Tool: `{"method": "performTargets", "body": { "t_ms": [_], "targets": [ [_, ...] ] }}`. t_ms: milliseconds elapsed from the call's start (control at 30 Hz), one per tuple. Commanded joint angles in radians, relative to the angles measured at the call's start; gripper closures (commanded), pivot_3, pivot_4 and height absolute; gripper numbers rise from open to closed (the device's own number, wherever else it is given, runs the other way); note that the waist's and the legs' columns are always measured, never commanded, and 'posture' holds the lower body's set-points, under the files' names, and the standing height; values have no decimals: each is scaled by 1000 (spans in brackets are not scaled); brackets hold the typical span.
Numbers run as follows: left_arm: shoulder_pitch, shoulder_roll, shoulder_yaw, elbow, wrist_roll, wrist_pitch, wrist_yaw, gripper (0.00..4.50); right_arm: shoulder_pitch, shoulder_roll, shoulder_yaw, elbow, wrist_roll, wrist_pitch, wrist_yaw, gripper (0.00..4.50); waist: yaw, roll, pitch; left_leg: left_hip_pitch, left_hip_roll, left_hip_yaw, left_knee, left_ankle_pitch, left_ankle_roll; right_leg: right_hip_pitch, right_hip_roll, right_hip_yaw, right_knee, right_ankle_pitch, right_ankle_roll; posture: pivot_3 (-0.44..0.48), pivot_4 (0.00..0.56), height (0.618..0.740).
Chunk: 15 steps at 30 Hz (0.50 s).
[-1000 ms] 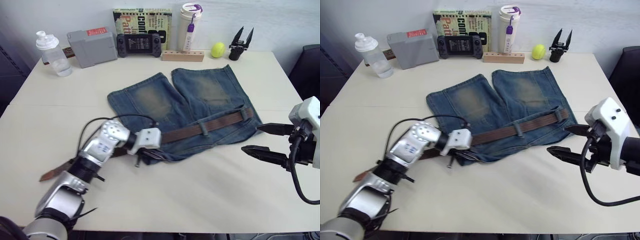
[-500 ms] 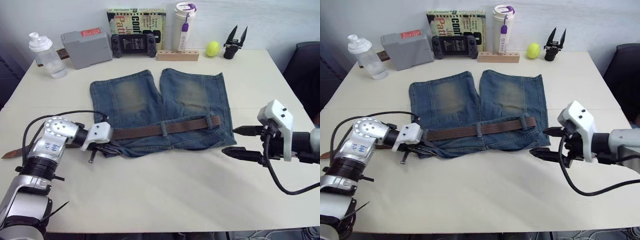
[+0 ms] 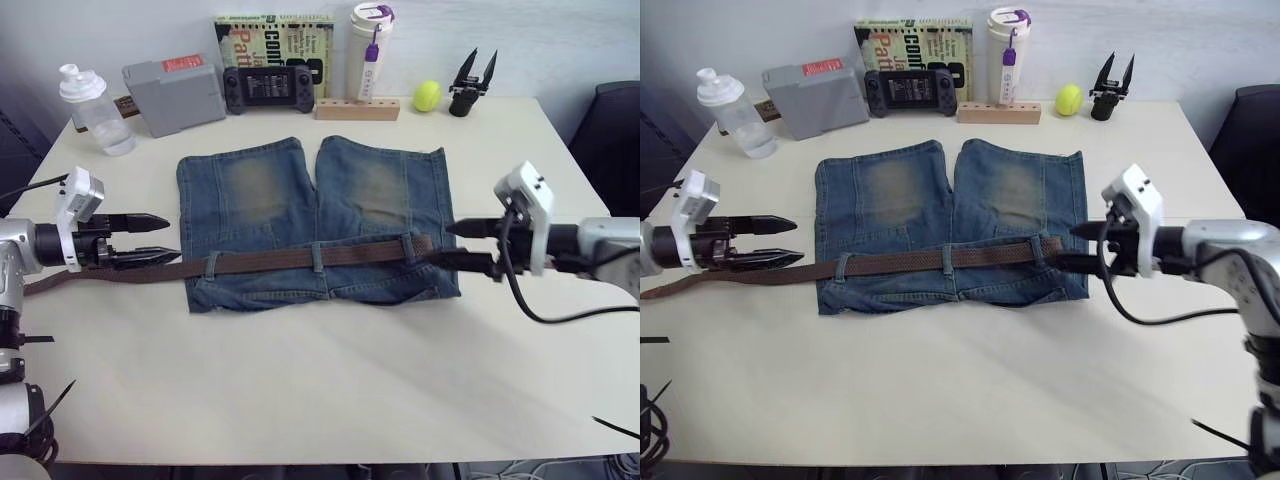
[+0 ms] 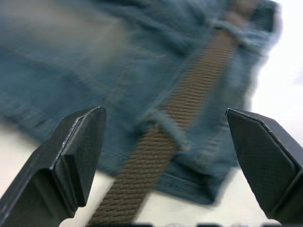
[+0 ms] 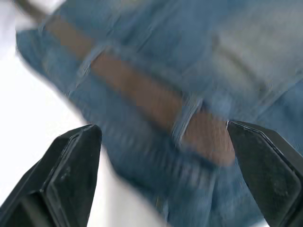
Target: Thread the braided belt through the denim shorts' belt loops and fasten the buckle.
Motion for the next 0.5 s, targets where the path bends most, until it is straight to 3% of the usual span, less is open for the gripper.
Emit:
{"method": "performTargets", "body": {
  "t_ms": [33,200,500],
  "targets": [
    [-29,-46,26,-77,-27,155,121,63,-79,38,37,124,-77,-57,12,0,0,0,0,-1,-1,0,0,1,1,-1,0,0,1,0,0,0,150,697],
    [-21,-120,-38,-122,14,266,209,63,-187,119,74,372,-174,-122,24,0,-3,-2,1,-2,-2,1,1,1,2,-1,1,0,1,0,0,0,150,697],
    [-18,-143,-102,-138,16,329,167,63,-198,183,137,496,-219,-138,191,0,-4,-2,1,0,-2,2,1,2,1,-1,2,0,2,0,0,0,150,697]
  ]
}}
